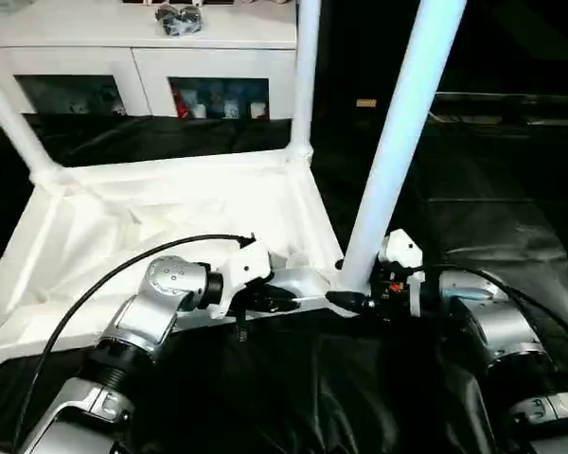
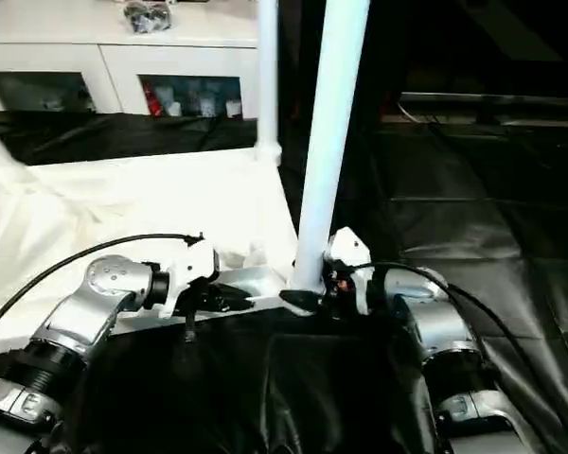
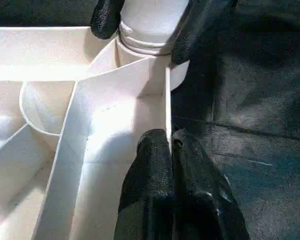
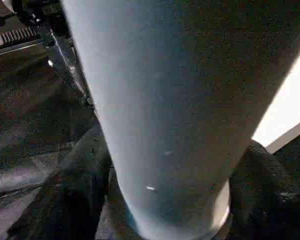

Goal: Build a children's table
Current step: Rotate leg to tighten

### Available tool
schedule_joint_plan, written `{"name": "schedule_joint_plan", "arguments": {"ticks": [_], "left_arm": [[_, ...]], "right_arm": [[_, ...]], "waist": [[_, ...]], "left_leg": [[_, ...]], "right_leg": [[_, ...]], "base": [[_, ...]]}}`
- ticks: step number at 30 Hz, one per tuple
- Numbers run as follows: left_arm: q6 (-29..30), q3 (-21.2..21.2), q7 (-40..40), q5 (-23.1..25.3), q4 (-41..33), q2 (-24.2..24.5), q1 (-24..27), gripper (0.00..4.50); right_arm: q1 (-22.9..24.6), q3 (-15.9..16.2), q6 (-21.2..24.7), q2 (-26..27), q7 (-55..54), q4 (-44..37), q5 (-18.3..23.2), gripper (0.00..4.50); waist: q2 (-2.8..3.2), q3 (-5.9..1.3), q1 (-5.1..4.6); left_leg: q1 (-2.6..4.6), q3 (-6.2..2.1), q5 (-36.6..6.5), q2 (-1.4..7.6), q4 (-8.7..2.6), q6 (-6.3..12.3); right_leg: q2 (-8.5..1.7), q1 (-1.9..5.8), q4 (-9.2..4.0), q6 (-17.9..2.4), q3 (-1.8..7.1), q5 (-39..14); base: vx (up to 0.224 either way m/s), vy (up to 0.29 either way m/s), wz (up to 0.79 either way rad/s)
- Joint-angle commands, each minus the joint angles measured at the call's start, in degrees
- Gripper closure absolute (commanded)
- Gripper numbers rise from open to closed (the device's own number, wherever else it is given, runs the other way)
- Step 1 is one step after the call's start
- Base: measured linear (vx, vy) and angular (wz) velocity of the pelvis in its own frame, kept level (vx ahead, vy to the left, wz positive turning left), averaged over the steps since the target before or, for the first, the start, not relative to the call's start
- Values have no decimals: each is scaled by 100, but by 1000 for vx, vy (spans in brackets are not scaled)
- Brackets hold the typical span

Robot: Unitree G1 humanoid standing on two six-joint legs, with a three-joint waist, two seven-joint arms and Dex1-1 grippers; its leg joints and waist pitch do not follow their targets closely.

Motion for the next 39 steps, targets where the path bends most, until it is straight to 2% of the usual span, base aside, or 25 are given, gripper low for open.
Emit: {"name": "schedule_joint_plan", "arguments": {"ticks": [1, 3, 4, 5, 7, 8, 9, 10, 11, 12, 13, 14, 15, 17, 20, 22, 23, 25, 26, 27, 28, 29, 31, 34, 39], "left_arm": [[-153, -22, 112, -168, -96, -116, -181, 450], [-165, -10, 78, -180, -114, -100, -160, 450], [-165, -10, 78, -180, -114, -100, -160, 450], [-155, 3, 70, -188, -157, -84, -114, 450], [-150, 9, 84, -189, -175, -78, -87, 450], [-129, 20, 151, -181, -221, -81, -26, 450], [-129, 20, 151, -181, -221, -81, -26, 450], [-62, 42, 317, -150, -251, -141, 2, 450], [3, 63, 501, -109, -268, -213, 10, 450], [138, 134, 982, -20, -234, -425, -38, 450], [138, 134, 982, -20, -234, -425, -38, 450], [197, 173, 1218, 20, -201, -536, -75, 450], [243, 196, 1384, 42, -175, -616, -106, 450], [341, 141, 1837, 214, -123, -861, -203, 450], [536, 107, 2338, 340, -122, -1208, -303, 450], [636, 86, 2606, 404, -142, -1403, -337, 450], [671, 53, 2748, 456, -151, -1521, -356, 450], [669, 27, 2776, 473, -157, -1558, -354, 450], [665, 10, 2780, 480, -161, -1572, -349, 450], [636, -16, 2723, 480, -164, -1566, -341, 450], [618, -37, 2694, 499, -181, -1552, -329, 450], [575, -51, 2657, 515, -189, -1515, -322, 450], [520, -55, 2596, 503, -213, -1468, -302, 450], [480, -36, 2350, 424, -334, -1335, -215, 450], [380, -17, 1748, 188, -552, -1045, -84, 450]], "right_arm": [[143, 409, 51, 136, 408, -162, 28, 157], [171, 433, 119, 126, 438, -227, 54, 174], [171, 433, 119, 126, 438, -227, 54, 179], [194, 442, 143, 133, 446, -246, 56, 179], [205, 444, 170, 145, 449, -248, 67, 182], [239, 422, 231, 206, 392, -271, 112, 184], [239, 422, 231, 206, 392, -271, 112, 184], [251, 360, 228, 307, 191, -243, 117, 185], [239, 290, 175, 433, -133, -173, 60, 185], [118, 133, 63, 707, -1048, 149, -164, 185], [118, 133, 63, 707, -1048, 149, -164, 185], [38, 61, 18, 830, -1512, 342, -287, 185], [-28, 4, 6, 927, -1851, 489, -365, 185], [-183, -138, 31, 1248, -2599, 802, -425, 185], [-358, -257, 138, 1660, -3437, 1039, -477, 186], [-460, -256, 121, 1894, -3915, 1131, -583, 186], [-526, -250, 78, 2053, -4135, 1146, -635, 186], [-535, -203, -46, 2090, -4034, 1113, -645, 186], [-539, -170, -136, 2102, -3943, 1097, -644, 130], [-542, -187, -195, 2096, -3836, 1081, -600, 130], [-542, -233, -208, 2098, -3709, 1063, -500, 116], [-537, -265, -173, 2069, -3586, 1022, -412, 109], [-530, -236, -196, 1979, -3469, 969, -407, 97], [-454, -43, -256, 1645, -3089, 773, -535, 66], [-346, 65, -297, 1131, -2057, 646, -396, 66]], "waist": [[-10, -371, -11], [-71, -373, -5], [-50, -373, 6], [-91, -374, 8], [-65, -374, 22], [-104, -370, 18], [-95, -368, 29], [-131, -365, 25], [-121, -354, 27], [-152, -345, 15], [-126, -320, -27], [-124, -323, -57], [-156, -317, -86], [-170, -310, -149], [-202, -311, -188], [-186, -306, -196], [-171, -325, -214], [-168, -338, -202], [-180, -352, -195], [-119, -356, -182], [-140, -358, -192], [-140, -373, -176], [-134, -373, -165], [-139, -371, -152], [-140, -369, -125]], "left_leg": [[205, -193, -1157, 365, -401, 348], [206, -187, -1127, 367, -397, 358], [203, -194, -1089, 370, -396, 368], [199, -181, -1022, 366, -386, 410], [197, -185, -958, 365, -381, 437], [193, -179, -956, 363, -380, 449], [190, -187, -947, 368, -381, 457], [186, -180, -946, 368, -381, 467], [189, -189, -960, 374, -391, 442], [186, -185, -1024, 365, -400, 419], [209, -196, -1231, 364, -429, 271], [224, -217, -1439, 365, -447, 102], [220, -219, -1519, 358, -458, 54], [223, -242, -1657, 354, -479, -54], [220, -236, -1647, 347, -481, -53], [221, -236, -1610, 348, -485, -43], [199, -236, -1483, 339, -482, -21], [208, -221, -1404, 329, -457, 60], [180, -217, -1250, 321, -439, 158], [180, -222, -1193, 321, -433, 188], [180, -208, -1144, 318, -424, 230], [177, -202, -1000, 313, -401, 346], [170, -202, -912, 319, -395, 428], [173, -199, -955, 322, -389, 457], [171, -202, -962, 337, -381, 517]], "right_leg": [[-307, 222, -350, -1592, 176, -231], [-308, 223, -349, -1577, 178, -267], [-316, 224, -341, -1575, 181, -265], [-310, 220, -343, -1560, 182, -252], [-312, 214, -335, -1545, 181, -260], [-309, 216, -341, -1537, 182, -282], [-322, 218, -338, -1512, 184, -356], [-318, 217, -347, -1490, 186, -393], [-332, 194, -355, -1456, 193, -548], [-325, 189, -374, -1427, 193, -675], [-341, 149, -416, -1401, 209, -1024], [-349, 156, -444, -1322, 203, -1376], [-339, 157, -458, -1283, 201, -1471], [-347, 147, -476, -1166, 213, -1695], [-344, 141, -500, -1077, 218, -1680], [-344, 122, -502, -1084, 224, -1632], [-333, 153, -485, -1080, 217, -1413], [-326, 156, -474, -1110, 220, -1151], [-329, 185, -444, -1150, 219, -910], [-336, 186, -433, -1175, 220, -806], [-321, 183, -436, -1195, 216, -706], [-322, 205, -405, -1277, 212, -455], [-321, 216, -392, -1337, 203, -320], [-314, 222, -398, -1371, 193, -360], [-321, 229, -380, -1433, 189, -345]], "base": [[0, 0, 0], [0, 0, 0], [0, 0, 0], [0, 0, 0], [0, 0, 0], [0, 0, 0], [0, 0, 0], [0, 0, 0], [0, 0, 0], [0, 0, 0], [0, 0, 0], [0, 0, 0], [0, 0, 0], [0, 0, 0], [0, 0, 0], [0, 0, 0], [0, 0, 0], [0, 0, 0], [0, 0, 0], [0, 0, 0], [0, 0, 0], [0, 0, 0], [0, 0, 0], [0, 0, 0], [0, 0, 0]]}}
